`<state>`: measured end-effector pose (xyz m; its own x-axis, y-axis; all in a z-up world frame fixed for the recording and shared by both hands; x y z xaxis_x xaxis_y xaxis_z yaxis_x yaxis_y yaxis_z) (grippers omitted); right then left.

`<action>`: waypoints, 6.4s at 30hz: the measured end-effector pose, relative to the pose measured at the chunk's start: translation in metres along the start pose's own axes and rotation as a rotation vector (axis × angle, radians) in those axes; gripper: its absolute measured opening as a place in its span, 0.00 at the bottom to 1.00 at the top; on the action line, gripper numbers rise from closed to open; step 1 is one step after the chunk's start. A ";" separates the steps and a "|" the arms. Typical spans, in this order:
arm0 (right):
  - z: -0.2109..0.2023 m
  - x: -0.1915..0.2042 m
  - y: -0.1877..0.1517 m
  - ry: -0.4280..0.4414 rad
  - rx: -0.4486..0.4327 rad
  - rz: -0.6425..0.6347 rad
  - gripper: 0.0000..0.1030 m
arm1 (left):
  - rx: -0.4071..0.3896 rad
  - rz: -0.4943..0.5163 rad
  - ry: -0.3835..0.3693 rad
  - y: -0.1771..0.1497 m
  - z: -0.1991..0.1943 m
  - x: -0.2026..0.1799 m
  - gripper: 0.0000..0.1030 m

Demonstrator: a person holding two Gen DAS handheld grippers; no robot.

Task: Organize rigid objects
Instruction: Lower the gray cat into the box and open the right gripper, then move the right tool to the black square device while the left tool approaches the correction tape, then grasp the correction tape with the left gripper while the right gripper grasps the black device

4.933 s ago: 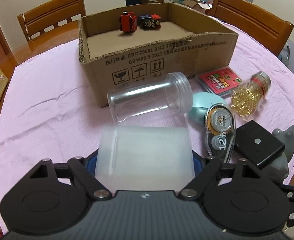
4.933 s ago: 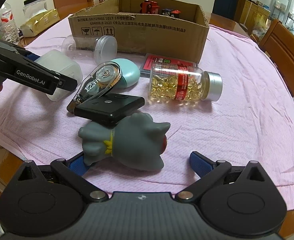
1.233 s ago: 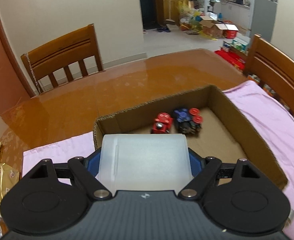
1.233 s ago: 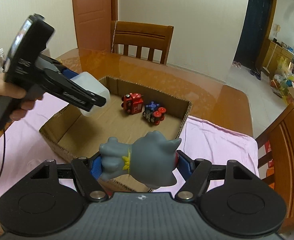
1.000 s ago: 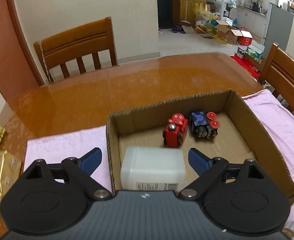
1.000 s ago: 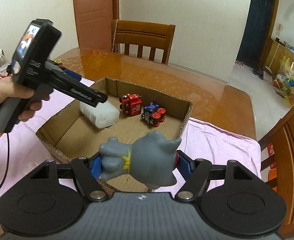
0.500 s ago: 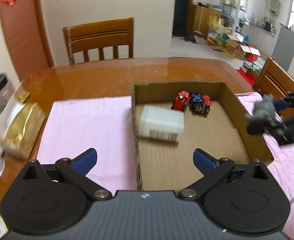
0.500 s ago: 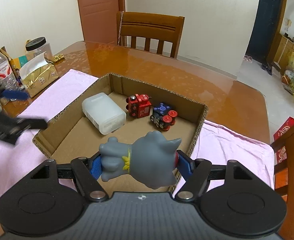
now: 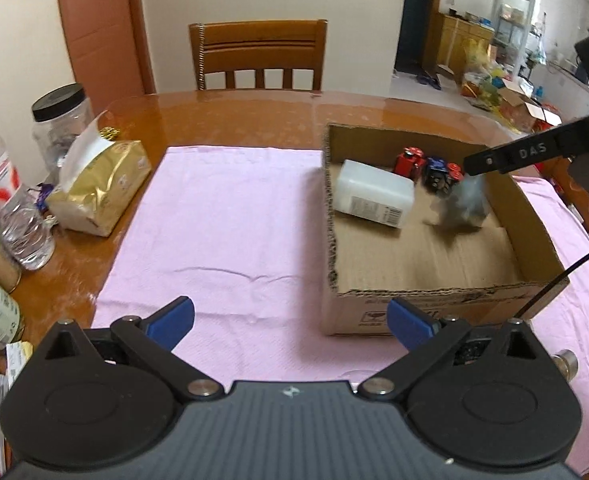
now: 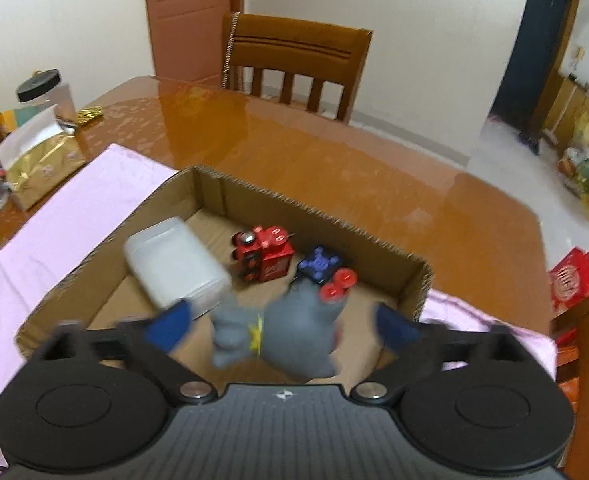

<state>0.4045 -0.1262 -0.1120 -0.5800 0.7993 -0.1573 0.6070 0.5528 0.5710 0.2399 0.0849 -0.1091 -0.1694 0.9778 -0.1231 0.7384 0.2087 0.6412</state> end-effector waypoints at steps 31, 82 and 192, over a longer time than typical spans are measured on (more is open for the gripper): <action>-0.097 0.076 -0.173 -0.112 0.083 0.210 1.00 | 0.048 0.096 -0.084 -0.075 -0.019 -0.013 0.99; -0.086 0.105 -0.274 0.097 0.071 -0.035 1.00 | 0.084 -0.194 0.177 -0.124 0.016 -0.089 0.99; -0.085 0.119 -0.256 0.140 0.058 -0.080 0.72 | 0.148 -0.010 0.058 -0.162 0.014 -0.067 0.87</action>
<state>0.1340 -0.1930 -0.2080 -0.6952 0.7138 -0.0848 0.5838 0.6295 0.5128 0.1409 -0.0138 -0.2157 -0.2112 0.9740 -0.0820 0.8240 0.2226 0.5210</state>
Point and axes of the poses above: each gripper's, at about its wrist camera, not at the fingertips, and z roughly the way its jaws point, x to its left, y to its top, the point moved 9 cm from there along z, roughly the way its jaws point, and after that the axes turned 10 degrees about -z, right-handed, at the moved point
